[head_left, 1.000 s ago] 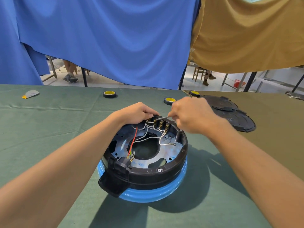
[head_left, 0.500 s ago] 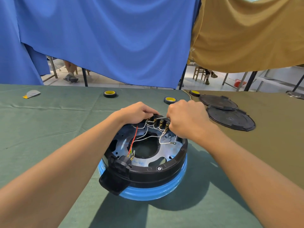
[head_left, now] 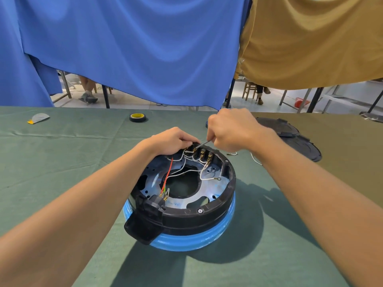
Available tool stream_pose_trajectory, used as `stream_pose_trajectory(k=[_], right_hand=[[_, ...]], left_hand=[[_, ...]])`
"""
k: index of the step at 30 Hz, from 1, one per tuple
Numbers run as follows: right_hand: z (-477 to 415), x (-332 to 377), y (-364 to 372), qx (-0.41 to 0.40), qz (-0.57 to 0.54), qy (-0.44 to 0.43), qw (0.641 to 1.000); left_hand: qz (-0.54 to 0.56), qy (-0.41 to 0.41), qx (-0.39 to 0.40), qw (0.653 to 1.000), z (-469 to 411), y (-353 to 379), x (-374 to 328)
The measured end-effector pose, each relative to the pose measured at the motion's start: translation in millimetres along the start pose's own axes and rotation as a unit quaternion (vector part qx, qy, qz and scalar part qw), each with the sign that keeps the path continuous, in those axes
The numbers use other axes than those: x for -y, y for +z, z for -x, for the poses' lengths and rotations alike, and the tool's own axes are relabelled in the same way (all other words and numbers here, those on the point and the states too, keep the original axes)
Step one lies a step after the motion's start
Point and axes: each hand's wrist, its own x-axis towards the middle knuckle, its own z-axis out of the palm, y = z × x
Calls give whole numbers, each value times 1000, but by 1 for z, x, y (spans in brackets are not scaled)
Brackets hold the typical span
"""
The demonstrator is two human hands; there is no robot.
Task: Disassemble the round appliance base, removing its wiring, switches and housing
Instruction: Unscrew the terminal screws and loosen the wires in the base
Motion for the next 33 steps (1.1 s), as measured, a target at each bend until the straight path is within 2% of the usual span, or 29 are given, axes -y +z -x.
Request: stream_pose_trajectory(k=[2, 5, 7, 12, 16, 20, 25, 27, 31, 33], right_hand=[[-10, -14, -3, 47, -31, -16, 998], [-15, -31, -1, 121, -153, -14, 981], [-13, -35, 4, 131, -200, -9, 971], [14, -16, 20, 7, -94, 31, 995], [36, 13, 24, -46, -22, 50, 997], [49, 31, 30, -77, 11, 81, 994], [45, 23, 24, -72, 7, 64, 995], [32, 8, 16, -42, -14, 49, 998], [22, -3, 13, 122, -180, 3, 976], [28, 1, 22, 79, -221, 5, 972]], left_hand=[[10, 8, 1, 1000, 0, 0, 0], [12, 17, 0, 1000, 0, 0, -1], [16, 19, 1, 1000, -1, 0, 0], [7, 15, -2, 1000, -2, 1, 2], [12, 13, -4, 1000, -2, 1, 3], [7, 11, -3, 1000, -2, 1, 2], [12, 17, -3, 1000, -1, 1, 1], [16, 20, -11, 1000, -2, 1, 1], [14, 26, -13, 999, -3, 0, 2], [8, 25, -13, 1000, -3, 0, 3]])
